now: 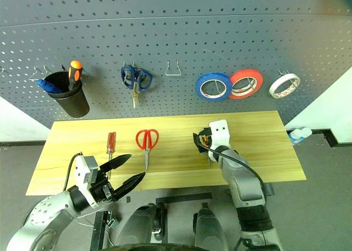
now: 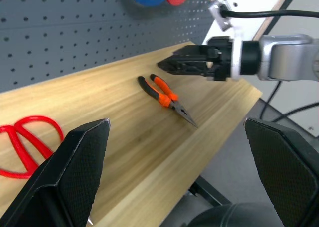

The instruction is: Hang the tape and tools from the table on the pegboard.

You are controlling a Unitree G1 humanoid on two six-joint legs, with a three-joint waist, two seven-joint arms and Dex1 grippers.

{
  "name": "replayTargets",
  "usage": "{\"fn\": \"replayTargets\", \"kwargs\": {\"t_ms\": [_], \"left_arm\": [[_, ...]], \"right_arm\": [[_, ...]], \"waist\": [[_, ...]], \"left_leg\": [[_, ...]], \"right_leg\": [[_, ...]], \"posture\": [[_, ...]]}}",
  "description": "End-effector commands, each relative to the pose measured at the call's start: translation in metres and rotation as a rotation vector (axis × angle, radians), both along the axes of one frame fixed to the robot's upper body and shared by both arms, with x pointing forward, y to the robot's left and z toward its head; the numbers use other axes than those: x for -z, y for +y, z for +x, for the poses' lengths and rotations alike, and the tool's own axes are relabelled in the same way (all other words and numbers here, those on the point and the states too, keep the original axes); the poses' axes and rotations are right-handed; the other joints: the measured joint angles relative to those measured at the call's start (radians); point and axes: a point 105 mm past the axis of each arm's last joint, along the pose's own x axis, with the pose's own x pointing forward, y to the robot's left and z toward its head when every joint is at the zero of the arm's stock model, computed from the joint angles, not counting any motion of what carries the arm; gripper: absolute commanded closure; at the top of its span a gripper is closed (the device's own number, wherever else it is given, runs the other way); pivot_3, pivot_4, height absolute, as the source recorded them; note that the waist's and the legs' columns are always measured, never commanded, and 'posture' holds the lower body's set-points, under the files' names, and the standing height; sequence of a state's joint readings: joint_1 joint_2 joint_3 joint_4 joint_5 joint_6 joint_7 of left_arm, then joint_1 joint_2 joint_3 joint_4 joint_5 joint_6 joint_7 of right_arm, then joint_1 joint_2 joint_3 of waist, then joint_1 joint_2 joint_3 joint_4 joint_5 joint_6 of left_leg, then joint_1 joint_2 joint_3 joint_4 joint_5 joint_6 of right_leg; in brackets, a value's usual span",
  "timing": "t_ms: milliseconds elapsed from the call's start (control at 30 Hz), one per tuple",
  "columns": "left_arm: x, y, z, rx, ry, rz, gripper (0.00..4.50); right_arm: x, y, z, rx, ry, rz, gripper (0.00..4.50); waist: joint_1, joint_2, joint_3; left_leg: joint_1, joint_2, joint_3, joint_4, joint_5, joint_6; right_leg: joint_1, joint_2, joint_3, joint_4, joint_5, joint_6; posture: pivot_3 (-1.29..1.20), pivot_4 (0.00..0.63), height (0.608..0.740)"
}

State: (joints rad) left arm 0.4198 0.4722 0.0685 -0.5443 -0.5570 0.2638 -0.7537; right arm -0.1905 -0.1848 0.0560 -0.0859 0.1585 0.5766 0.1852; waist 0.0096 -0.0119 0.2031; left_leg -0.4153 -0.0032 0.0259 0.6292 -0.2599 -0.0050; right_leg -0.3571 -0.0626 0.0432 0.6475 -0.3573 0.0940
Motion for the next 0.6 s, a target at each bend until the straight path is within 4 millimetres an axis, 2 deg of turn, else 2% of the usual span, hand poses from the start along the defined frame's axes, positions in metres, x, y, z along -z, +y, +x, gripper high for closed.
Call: {"fn": "replayTargets", "kwargs": {"t_ms": [33,267,600], "left_arm": [[-0.008,-0.004,-0.005,0.021,-0.016,-0.005,0.00],[-0.007,-0.005,-0.008,0.026,-0.004,-0.006,0.00],[-0.005,-0.010,-0.016,0.018,0.013,-0.017,0.00]], "right_arm": [[0.002,-0.001,0.003,0.018,0.019,-0.031,0.29],[0.006,0.005,0.010,0.033,0.079,-0.053,0.29],[-0.014,0.013,0.025,0.044,0.131,-0.077,0.29]], "waist": [[0.000,0.001,0.005],[-0.009,0.000,0.018],[-0.025,0.000,0.026]], "left_leg": [[0.000,0.000,0.000,0.000,0.000,0.000],[-0.001,0.000,0.000,0.000,0.000,0.000],[-0.006,0.000,0.000,0.000,0.000,0.000]], "right_leg": [[0.000,0.000,0.000,0.000,0.000,0.000],[-0.001,0.000,0.000,0.000,0.000,0.000],[-0.006,0.000,-0.001,0.001,0.000,0.000]], "posture": [[0.14,0.258,0.740],[0.14,0.265,0.740],[0.12,0.278,0.740]]}}
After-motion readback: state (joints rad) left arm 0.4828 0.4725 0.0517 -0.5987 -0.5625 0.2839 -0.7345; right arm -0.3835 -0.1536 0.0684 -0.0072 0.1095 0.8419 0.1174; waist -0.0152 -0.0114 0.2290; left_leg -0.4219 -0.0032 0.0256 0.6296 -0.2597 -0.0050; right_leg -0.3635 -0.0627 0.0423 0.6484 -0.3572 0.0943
